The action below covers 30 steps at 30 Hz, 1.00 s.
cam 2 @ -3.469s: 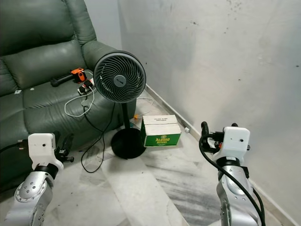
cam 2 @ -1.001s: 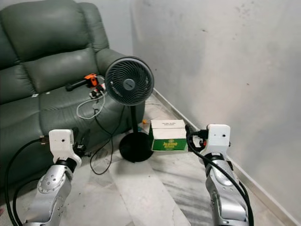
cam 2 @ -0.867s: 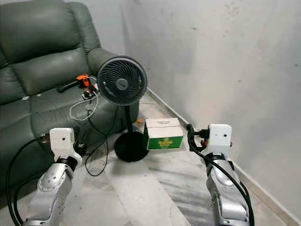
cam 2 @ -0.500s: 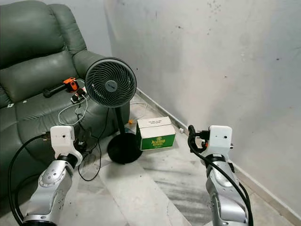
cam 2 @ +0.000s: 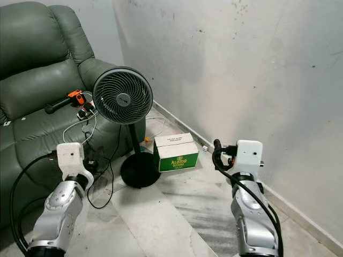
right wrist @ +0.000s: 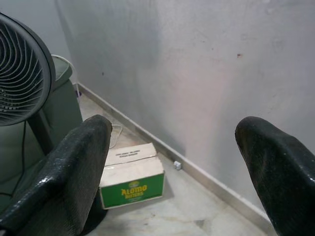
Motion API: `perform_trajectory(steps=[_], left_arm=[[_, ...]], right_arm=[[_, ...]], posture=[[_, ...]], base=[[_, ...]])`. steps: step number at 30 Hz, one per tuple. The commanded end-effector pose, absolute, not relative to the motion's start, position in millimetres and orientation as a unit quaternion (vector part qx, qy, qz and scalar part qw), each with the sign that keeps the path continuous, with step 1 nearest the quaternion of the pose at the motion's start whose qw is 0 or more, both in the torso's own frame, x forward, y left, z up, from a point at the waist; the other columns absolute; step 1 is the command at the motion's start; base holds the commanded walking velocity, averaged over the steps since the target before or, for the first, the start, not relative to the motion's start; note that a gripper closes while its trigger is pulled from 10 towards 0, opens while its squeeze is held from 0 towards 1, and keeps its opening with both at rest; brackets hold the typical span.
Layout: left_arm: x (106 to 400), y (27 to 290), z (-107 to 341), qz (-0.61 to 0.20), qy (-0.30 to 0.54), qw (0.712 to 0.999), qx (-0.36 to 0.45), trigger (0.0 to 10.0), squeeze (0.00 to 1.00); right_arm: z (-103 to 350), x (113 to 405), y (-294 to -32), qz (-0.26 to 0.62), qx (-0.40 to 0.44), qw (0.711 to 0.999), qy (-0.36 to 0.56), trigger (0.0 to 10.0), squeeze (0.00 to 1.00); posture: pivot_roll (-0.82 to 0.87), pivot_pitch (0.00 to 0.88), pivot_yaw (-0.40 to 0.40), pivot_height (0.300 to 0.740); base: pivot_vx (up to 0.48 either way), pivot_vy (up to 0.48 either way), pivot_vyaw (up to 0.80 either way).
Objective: Hang keys on a hook
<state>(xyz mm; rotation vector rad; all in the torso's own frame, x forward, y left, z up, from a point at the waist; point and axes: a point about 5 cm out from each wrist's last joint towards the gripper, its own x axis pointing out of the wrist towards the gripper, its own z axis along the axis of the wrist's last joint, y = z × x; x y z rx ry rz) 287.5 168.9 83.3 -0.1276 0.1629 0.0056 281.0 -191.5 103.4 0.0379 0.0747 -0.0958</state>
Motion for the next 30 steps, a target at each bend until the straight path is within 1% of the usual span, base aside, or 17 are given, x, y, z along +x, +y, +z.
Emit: perform_trajectory(steps=[1,2,3,6,10,16,22,26,30], left_arm=[[285.4,170.8,82.9,0.010,0.088,0.994,-0.068,10.0,0.00],[285.0,171.4,82.7,0.011,0.089,0.994,-0.070,10.0,0.00],[284.4,172.5,81.1,0.014,0.092,0.993,-0.073,10.0,0.00],[284.0,172.3,78.8,0.018,0.096,0.992,-0.078,10.0,0.00],[287.6,165.3,81.0,0.012,0.096,0.993,-0.073,10.0,0.00],[289.0,165.4,81.0,0.011,0.100,0.992,-0.070,10.0,0.00],[292.6,168.6,84.7,0.009,0.097,0.993,-0.063,10.0,0.00],[289.5,175.8,82.6,0.021,0.104,0.993,-0.059,10.0,0.00],[285.7,177.5,80.1,0.022,0.108,0.992,-0.058,10.0,0.00]], right_arm=[[105.1,283.7,-190.5,-0.051,0.048,0.997,0.039,10.0,0.00],[105.4,283.8,-189.2,-0.047,0.055,0.997,0.039,10.0,0.00],[108.1,283.8,-182.1,-0.021,0.048,0.998,0.032,10.0,0.00],[109.0,283.7,-179.0,-0.012,0.052,0.998,0.031,10.0,0.00],[106.5,283.4,-182.4,-0.024,0.056,0.998,0.034,10.0,0.00],[103.1,282.7,-184.7,-0.031,0.049,0.998,0.039,10.0,0.00],[106.8,284.4,-184.4,-0.032,0.037,0.998,0.026,10.0,0.00],[106.7,280.3,-186.3,-0.031,0.037,0.998,0.030,10.0,0.00],[103.8,276.3,-190.1,-0.036,0.036,0.998,0.038,10.0,0.00]], posture=[[-0.03,0.000,0.068,0.740],[-0.04,0.000,0.068,0.740],[-0.04,0.000,0.071,0.740],[-0.04,0.000,0.076,0.740],[-0.04,0.000,0.077,0.740],[-0.04,0.000,0.096,0.740],[-0.04,0.000,0.111,0.740],[-0.04,0.000,0.119,0.740],[-0.04,0.000,0.112,0.740]], base=[[0.000,0.000,-0.80],[0.000,0.000,-0.52],[0.000,0.000,0.00],[0.000,0.000,0.00],[0.000,0.000,0.00],[0.000,0.000,0.00],[0.000,0.273,0.00],[0.000,0.313,0.00],[0.000,0.354,0.00]])
